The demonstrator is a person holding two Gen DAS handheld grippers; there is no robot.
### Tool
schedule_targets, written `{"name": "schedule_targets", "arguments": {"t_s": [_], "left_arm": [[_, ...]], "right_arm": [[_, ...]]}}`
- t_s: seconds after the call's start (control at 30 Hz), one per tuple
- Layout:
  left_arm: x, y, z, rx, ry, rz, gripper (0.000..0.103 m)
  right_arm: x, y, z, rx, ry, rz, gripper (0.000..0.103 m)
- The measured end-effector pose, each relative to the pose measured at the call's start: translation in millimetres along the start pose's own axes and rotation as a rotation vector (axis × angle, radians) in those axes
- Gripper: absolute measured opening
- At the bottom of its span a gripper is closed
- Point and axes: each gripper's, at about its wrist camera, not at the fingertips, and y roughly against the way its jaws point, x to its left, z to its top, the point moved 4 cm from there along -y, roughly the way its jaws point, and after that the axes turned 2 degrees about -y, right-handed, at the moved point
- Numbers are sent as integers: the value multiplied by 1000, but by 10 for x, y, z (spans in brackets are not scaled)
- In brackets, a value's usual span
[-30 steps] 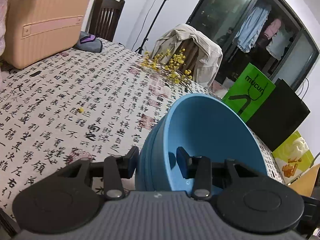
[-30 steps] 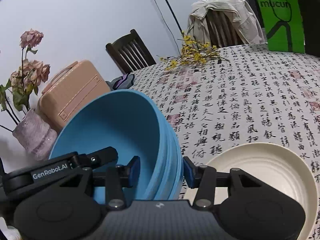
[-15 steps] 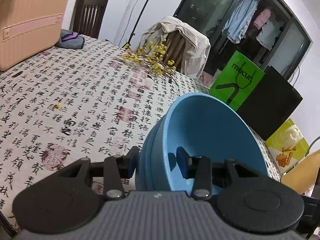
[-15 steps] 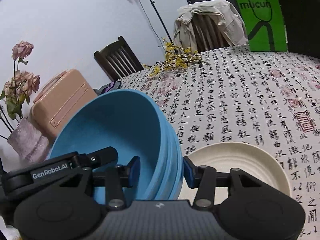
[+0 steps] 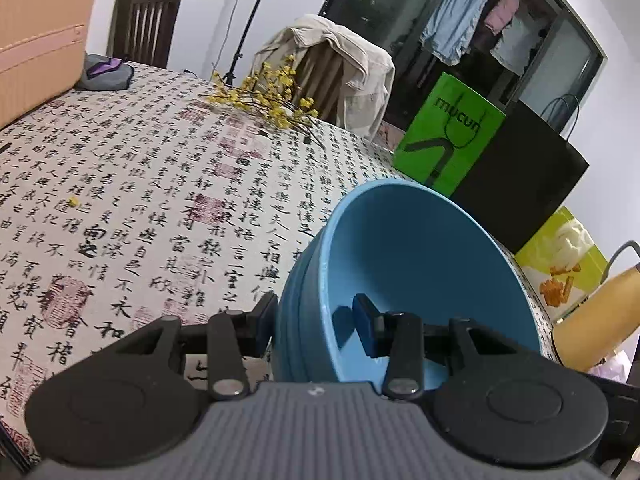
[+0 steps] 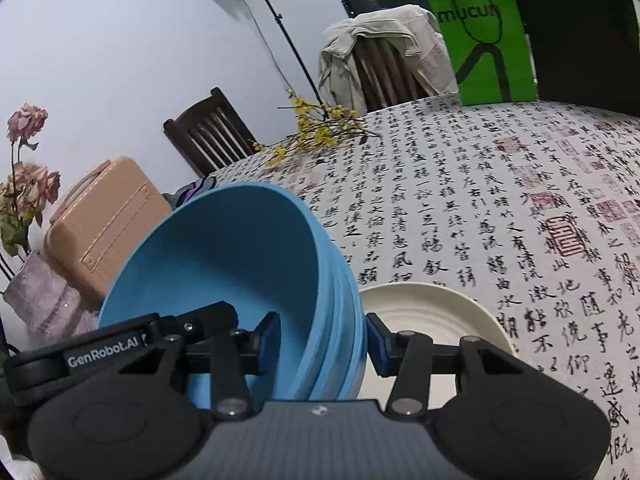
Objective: Organize plates and bowls
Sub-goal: 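Lift the blue bowl stack with both grippers and carry it toward the cream plates, then lower the blue bowl stack onto the cream plates and open both grippers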
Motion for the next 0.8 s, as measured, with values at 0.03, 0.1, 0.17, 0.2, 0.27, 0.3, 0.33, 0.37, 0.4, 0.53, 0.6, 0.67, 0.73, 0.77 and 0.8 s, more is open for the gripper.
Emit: {"name": "schedule_targets", "arguments": {"t_s": [0.03,0.1,0.17,0.2,0.27,0.3,0.33,0.37,0.4,0.53,0.6,0.67,0.73,0.77,0.8], "left_arm": [[-18,-12,-10,3,-2,-3,42],[-44,-35,-20,9,-7,-7,42],[-69,-58,-37,15,-12,-12,42],[-81,-70,-45,19,-14,-15,42],[-106,-98,-61,27,-17,-23,42],[-117,-114,-70,32,-18,-27,42],[-131,-135,-82,39,-20,-31,42],[-143,-156,-94,45,-21,-35,42],[-156,-177,-108,52,-22,-40,42],[-202,-276,-171,84,-22,-56,42],[-218,-329,-201,100,-22,-62,42],[-223,-376,-231,117,-20,-66,42],[-232,-411,-257,130,-20,-67,42],[-233,-428,-266,136,-20,-67,42],[-235,-445,-273,141,-20,-67,42]], "right_arm": [[-24,10,-4,-1,-4,-3,46],[-75,31,-16,-2,-11,-8,46],[-105,47,-30,-2,-15,-14,46],[-123,55,-38,-2,-16,-18,46],[-162,73,-52,-2,-20,-25,46],[-179,83,-60,-3,-23,-29,46],[-204,91,-67,-3,-26,-34,46],[-227,100,-75,-3,-29,-38,46],[-252,106,-82,-2,-32,-44,46],[-350,110,-107,2,-42,-67,46],[-403,101,-122,6,-50,-78,46],[-444,90,-135,11,-54,-88,46],[-480,82,-150,17,-59,-94,46],[-495,75,-156,20,-61,-97,46],[-508,68,-161,23,-63,-100,46]]}}
